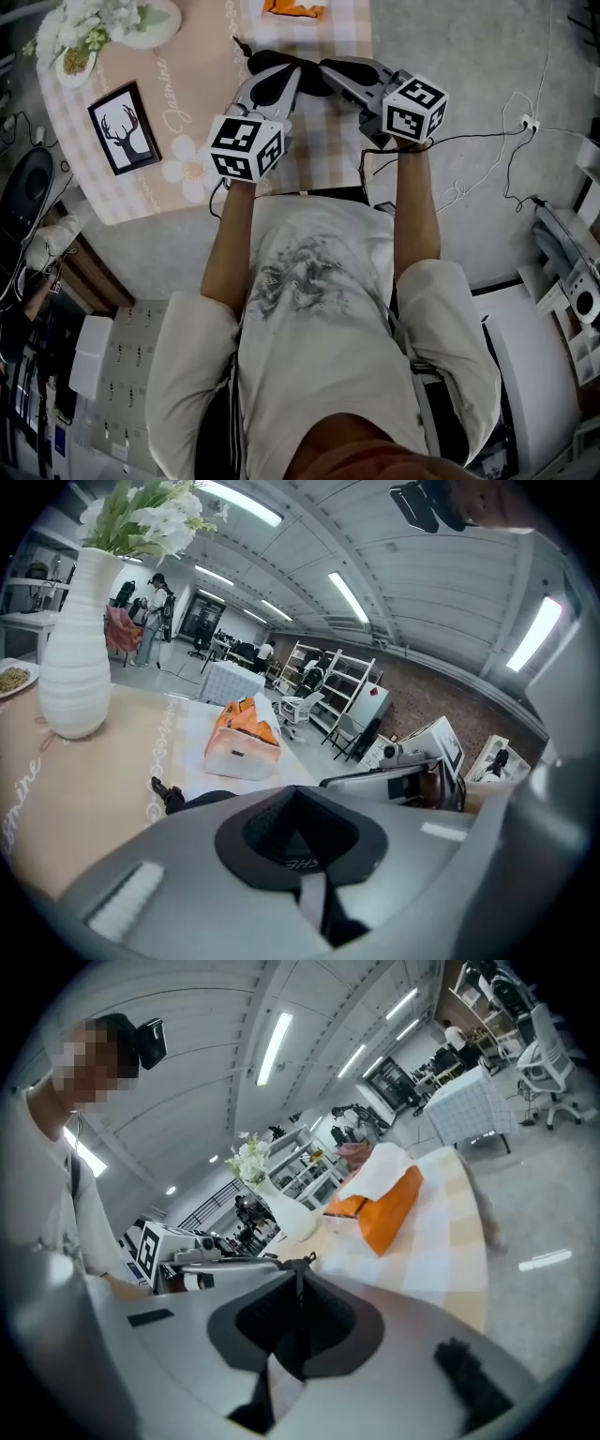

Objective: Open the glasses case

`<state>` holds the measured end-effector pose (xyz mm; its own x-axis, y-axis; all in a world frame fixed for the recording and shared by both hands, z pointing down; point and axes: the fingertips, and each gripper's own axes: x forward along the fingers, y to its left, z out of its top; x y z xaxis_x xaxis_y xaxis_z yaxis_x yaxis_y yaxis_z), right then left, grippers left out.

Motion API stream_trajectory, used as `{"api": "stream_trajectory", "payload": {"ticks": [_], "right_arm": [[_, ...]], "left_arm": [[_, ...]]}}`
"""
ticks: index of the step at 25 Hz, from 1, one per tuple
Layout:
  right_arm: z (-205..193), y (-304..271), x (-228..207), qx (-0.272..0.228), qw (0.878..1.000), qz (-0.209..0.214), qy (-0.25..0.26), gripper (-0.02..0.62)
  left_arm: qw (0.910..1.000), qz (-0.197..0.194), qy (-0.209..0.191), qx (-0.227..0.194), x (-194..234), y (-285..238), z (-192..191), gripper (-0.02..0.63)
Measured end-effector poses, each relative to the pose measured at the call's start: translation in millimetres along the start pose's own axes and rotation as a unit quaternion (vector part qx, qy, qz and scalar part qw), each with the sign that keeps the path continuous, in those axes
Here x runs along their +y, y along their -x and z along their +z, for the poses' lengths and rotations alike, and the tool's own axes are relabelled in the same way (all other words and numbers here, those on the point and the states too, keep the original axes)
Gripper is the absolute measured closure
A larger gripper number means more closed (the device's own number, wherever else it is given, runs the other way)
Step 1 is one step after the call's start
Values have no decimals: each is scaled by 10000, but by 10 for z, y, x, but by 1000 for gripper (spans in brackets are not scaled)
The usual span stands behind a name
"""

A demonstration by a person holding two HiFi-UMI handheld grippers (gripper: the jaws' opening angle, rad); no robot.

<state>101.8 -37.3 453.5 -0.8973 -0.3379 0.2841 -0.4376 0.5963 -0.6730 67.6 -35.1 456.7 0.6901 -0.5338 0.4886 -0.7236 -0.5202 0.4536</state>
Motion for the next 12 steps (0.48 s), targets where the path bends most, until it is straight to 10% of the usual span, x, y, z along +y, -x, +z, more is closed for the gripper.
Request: {"api": "stream_trajectory", "payload": {"ticks": [12], "right_arm": [[-65, -17, 232, 847, 9930, -163, 808, 580]], "left_arm": [[9999, -52, -81, 67, -4, 71, -40, 603]]}}
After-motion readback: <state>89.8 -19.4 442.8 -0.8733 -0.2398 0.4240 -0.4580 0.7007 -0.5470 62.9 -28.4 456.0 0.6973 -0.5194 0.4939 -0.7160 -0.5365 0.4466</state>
